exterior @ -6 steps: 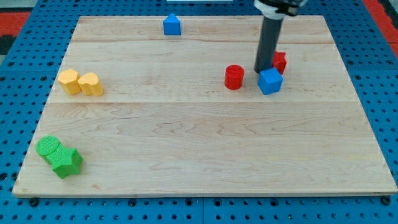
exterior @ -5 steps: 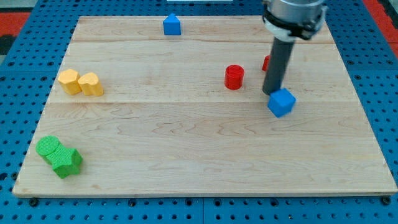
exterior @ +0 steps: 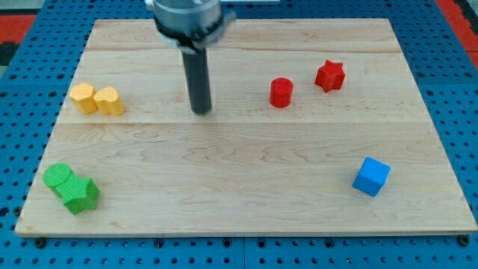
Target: Move the triangle to the top left of the cube
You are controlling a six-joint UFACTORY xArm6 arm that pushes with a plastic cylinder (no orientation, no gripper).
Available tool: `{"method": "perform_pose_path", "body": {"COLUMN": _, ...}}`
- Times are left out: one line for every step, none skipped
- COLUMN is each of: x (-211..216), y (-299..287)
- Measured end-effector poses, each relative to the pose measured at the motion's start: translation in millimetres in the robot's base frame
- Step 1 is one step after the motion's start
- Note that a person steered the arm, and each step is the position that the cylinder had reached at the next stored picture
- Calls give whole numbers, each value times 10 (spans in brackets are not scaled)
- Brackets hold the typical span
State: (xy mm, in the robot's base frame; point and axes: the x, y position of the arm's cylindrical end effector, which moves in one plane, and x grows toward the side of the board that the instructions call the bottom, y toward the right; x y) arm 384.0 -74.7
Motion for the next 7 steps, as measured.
{"method": "perform_pose_path", "body": {"x": -570, "y": -197}}
{"method": "perform_pose_path", "body": {"x": -947, "y": -672}}
{"method": "perform_pose_path", "body": {"x": -1282, "y": -809}}
{"method": "perform_pose_path", "body": {"x": -1518, "y": -647}}
{"method": "perform_pose_path", "body": {"x": -1582, "y": -201}}
{"method": "perform_pose_path", "body": {"x": -1581, "y": 255}}
{"method": "perform_pose_path", "body": {"x": -1579, "y": 539}}
